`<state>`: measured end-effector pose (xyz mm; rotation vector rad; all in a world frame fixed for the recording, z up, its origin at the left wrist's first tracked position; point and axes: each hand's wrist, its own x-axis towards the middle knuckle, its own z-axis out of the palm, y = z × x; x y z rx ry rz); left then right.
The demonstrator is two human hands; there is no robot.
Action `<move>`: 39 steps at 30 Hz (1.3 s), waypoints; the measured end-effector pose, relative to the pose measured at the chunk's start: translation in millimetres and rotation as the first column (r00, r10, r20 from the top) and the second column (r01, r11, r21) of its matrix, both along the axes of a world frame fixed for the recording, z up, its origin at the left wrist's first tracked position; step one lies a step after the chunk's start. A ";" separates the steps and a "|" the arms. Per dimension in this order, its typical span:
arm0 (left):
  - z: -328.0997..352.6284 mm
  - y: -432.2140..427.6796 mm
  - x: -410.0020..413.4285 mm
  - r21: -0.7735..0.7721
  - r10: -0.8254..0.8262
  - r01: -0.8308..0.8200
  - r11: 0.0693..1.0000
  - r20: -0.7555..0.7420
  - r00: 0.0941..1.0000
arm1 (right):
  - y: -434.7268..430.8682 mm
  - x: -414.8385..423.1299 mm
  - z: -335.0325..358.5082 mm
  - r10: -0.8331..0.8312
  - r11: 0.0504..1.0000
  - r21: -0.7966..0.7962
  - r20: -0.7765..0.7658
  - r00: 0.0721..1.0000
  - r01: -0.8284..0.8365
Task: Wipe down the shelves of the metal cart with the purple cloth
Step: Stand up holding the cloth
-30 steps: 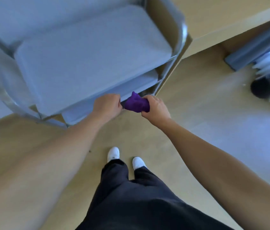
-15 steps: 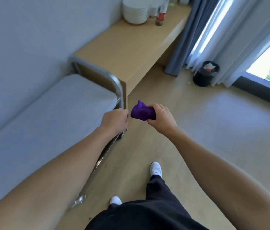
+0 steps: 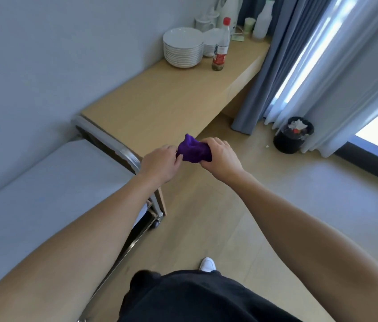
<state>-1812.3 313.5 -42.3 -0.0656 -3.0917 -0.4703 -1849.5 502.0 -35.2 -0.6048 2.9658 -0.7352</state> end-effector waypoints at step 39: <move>-37.9 -115.1 -203.7 0.459 0.442 -0.583 0.670 0.384 0.811 | -172.1 -343.1 -34.0 0.619 0.778 -0.397 0.615 0.489 -0.487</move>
